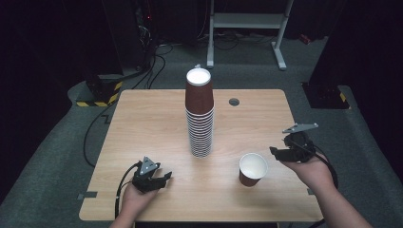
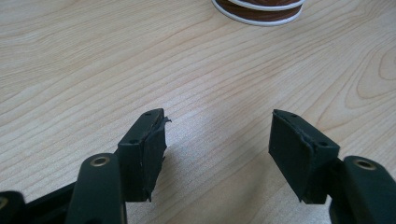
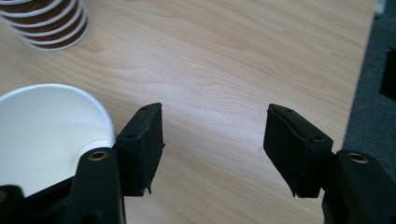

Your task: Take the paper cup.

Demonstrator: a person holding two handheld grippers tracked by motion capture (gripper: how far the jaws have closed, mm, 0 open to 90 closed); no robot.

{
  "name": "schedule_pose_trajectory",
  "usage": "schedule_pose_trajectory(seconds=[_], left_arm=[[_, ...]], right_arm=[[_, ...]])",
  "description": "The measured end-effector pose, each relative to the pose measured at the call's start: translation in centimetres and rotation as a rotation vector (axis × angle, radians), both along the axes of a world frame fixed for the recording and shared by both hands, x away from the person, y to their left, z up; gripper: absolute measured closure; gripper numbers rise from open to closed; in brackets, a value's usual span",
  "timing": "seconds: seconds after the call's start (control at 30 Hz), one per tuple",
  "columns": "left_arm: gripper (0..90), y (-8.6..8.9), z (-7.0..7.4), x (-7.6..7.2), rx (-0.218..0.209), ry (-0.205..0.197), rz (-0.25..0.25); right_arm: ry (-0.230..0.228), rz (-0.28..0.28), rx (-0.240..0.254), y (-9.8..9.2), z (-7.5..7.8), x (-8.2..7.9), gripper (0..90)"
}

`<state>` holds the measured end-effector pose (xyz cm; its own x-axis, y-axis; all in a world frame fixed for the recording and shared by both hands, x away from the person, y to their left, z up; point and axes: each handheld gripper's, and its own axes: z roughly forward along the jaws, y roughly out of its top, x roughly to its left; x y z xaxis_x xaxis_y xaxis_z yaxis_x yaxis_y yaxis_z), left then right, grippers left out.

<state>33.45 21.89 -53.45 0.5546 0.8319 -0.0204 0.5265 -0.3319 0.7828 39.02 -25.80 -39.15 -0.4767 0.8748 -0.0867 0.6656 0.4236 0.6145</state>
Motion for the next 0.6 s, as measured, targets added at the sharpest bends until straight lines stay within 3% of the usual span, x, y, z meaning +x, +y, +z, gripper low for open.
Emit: schedule_pose_trajectory(seconds=[0.17,0.2,0.23,0.27,0.37,0.4,0.53,0.57,0.6], left_arm=[[36.6,0.0,0.0,0.0,0.002,-0.001,0.000],[36.6,0.0,0.0,0.0,0.003,-0.003,0.000],[36.5,0.0,0.0,0.0,0.003,-0.003,0.000],[36.4,0.0,0.0,0.0,0.005,-0.006,-0.004],[36.0,-0.1,0.0,-0.1,0.007,-0.006,-0.006],[36.0,-0.1,0.0,-0.1,0.010,-0.005,-0.006],[35.7,-0.1,0.0,-0.1,0.015,-0.003,-0.004],[35.7,-0.1,0.0,-0.1,0.015,-0.003,-0.004],[35.6,-0.2,0.0,0.0,0.018,-0.003,-0.003]], right_arm=[[-0.052,-0.044,-0.007,-1.2,-1.6,-0.2,34.1],[-0.085,-0.063,-0.009,-1.8,-2.9,-0.3,33.1],[-0.085,-0.063,-0.009,-1.8,-2.9,-0.3,33.1],[-0.093,-0.080,-0.007,-2.3,-4.3,-0.2,32.6],[-0.101,-0.096,-0.007,-2.7,-5.5,-0.2,32.3],[-0.120,-0.123,-0.001,-3.1,-7.0,-0.3,32.1],[-0.098,-0.145,0.020,-3.7,-9.9,-0.6,29.2],[-0.098,-0.145,0.020,-3.7,-9.9,-0.6,29.2],[-0.093,-0.162,0.035,-3.9,-11.2,-0.9,27.1]])
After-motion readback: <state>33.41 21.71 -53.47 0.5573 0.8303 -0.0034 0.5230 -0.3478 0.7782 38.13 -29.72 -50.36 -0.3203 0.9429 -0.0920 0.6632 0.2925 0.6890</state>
